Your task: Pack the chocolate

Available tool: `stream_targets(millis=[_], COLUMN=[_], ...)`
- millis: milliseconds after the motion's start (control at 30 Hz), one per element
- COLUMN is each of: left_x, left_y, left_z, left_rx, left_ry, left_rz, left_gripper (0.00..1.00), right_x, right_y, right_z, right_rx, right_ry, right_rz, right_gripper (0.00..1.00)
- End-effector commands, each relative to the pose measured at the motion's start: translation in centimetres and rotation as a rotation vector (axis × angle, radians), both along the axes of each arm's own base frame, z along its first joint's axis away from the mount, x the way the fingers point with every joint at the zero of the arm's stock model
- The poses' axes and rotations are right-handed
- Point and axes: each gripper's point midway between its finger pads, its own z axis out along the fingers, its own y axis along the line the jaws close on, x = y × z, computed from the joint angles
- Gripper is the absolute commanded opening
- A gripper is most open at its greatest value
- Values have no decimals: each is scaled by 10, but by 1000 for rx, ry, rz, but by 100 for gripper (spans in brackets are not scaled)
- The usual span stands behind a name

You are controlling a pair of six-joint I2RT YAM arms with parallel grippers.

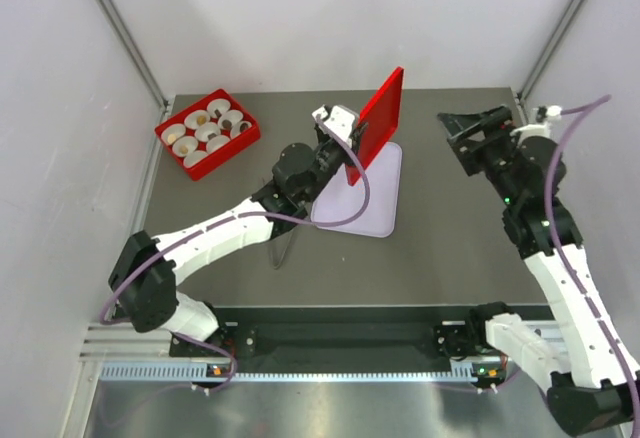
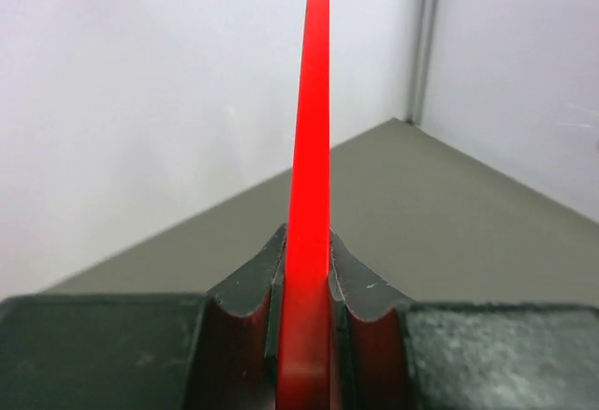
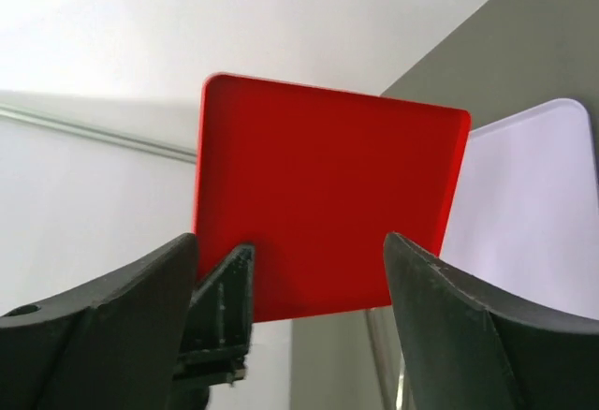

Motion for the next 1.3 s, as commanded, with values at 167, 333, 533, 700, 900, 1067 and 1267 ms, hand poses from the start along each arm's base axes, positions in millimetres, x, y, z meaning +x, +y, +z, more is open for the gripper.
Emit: stream_targets(millis=[167, 333, 533, 700, 900, 1067, 1267], left_x=[-38, -63, -79, -82, -73, -75, -66], left_y=[-6, -32, -57, -65, -64, -59, -33], left_z=[47, 38, 27, 22, 6, -24, -47], left_rx=[261, 425, 528, 519, 412, 306, 178], left_ry=[-392, -518, -618, -609, -319, -8, 275], left_rz=[159, 173, 180, 192, 131, -16, -97], left_gripper=[0, 0, 0, 0, 58, 75, 72], right_x=[1, 3, 4, 11, 29, 52, 69], right_y=[-3, 10, 14, 13, 5, -11, -13], right_z=[21, 36, 18, -7, 0, 26, 51], right_rx=[95, 57, 41, 9, 9, -4, 12], right_ry=[115, 82, 114, 141, -20, -177, -300], right_rz=[130, 223, 251, 250, 194, 128, 171], right_gripper=[78, 80, 80, 31, 0, 0, 0])
